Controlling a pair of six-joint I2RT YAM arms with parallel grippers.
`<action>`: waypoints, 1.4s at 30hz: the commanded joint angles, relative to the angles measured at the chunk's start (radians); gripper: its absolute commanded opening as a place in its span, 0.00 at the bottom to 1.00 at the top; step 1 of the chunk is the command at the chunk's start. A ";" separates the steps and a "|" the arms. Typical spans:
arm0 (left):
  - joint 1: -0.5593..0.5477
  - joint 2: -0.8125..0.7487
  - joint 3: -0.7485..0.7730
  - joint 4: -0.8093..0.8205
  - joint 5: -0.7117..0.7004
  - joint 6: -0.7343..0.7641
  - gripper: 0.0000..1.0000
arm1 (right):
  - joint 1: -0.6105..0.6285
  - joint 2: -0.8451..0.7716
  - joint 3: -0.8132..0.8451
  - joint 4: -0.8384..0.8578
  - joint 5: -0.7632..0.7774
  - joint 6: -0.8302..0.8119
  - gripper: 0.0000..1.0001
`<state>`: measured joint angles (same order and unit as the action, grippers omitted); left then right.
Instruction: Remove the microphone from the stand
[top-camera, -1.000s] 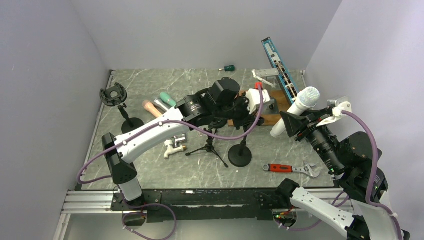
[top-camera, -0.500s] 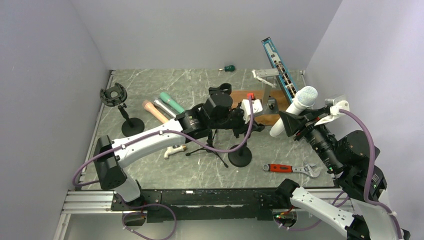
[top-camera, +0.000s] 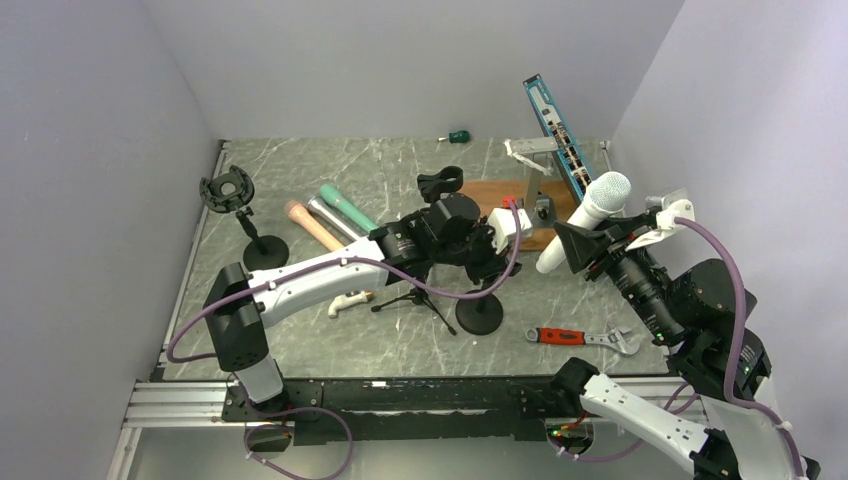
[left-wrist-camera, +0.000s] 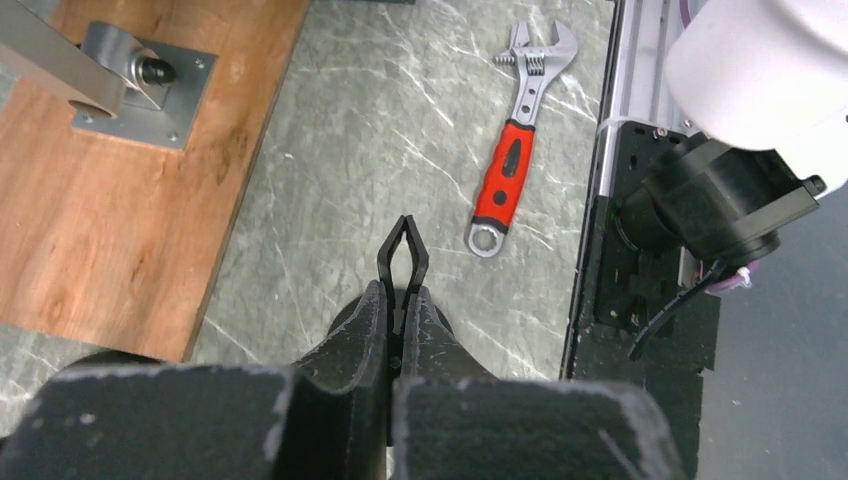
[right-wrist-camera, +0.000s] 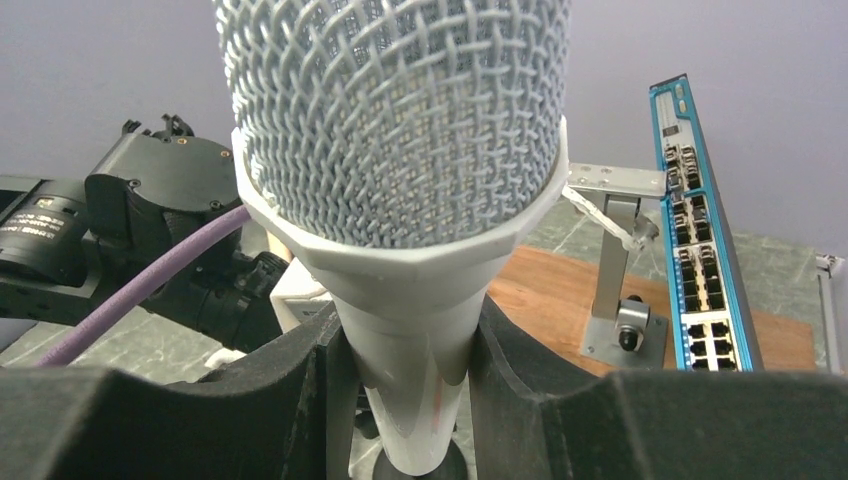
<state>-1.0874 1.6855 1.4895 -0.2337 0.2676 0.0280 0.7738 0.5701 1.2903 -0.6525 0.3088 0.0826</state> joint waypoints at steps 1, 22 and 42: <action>-0.006 0.013 0.054 -0.223 0.048 -0.040 0.01 | 0.003 0.007 -0.009 0.085 -0.019 0.001 0.00; 0.217 -0.676 -0.040 -0.111 0.222 -0.173 0.99 | 0.002 0.154 0.011 0.294 -0.189 0.075 0.00; 0.223 -1.003 -0.287 -0.389 -0.219 -0.358 0.99 | 0.020 0.492 -0.180 0.901 -0.694 0.509 0.00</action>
<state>-0.8677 0.6132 1.2160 -0.6067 0.1024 -0.2680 0.7822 1.0561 1.1549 0.0357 -0.2890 0.4442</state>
